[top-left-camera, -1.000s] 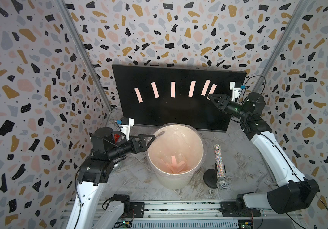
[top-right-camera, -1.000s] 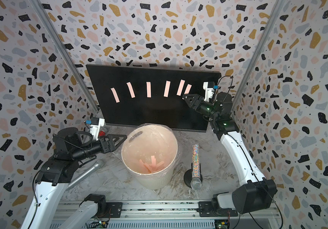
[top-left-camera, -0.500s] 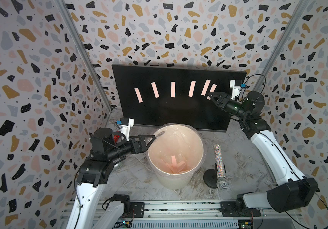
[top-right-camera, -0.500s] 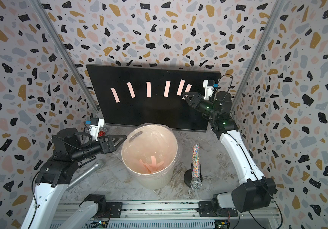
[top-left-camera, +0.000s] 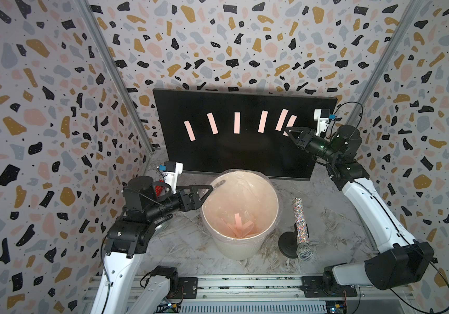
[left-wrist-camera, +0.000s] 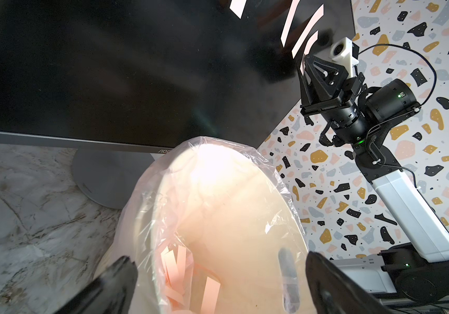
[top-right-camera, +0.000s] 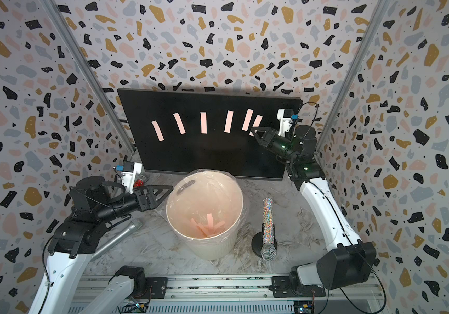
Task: Remove the sticky note from the monitor
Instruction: Tear off the sticky note from the monitor.
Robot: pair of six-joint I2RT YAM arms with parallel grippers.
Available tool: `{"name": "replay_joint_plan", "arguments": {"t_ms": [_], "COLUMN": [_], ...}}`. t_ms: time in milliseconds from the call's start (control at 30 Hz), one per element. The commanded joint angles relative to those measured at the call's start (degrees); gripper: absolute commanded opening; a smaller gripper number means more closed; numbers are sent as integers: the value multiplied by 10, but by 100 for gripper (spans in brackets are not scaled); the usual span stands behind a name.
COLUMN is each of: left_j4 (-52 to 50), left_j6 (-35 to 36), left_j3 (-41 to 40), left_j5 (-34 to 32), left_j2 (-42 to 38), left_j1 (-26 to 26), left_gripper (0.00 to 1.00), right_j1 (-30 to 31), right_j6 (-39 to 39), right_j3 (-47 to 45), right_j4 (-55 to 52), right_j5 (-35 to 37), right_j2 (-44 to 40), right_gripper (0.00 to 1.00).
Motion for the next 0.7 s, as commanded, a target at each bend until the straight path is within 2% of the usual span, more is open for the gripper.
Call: {"name": "replay_joint_plan", "arguments": {"t_ms": [0, 200, 667], "left_j4": [28, 27, 24], "left_j6": [1, 1, -2], "left_j3": [0, 0, 0], "left_j5": [10, 9, 9], "left_j2": [-7, -10, -11], "left_j1": [-3, -3, -3], "left_gripper": [99, 99, 100], "right_j1": [0, 1, 0], "right_j6": [14, 14, 14], "right_j3": [16, 13, -9], "right_j4": [-2, -4, -21], "right_j5": [9, 6, 3], "right_j2": [5, 1, -28], "right_gripper": [15, 0, 0]}}
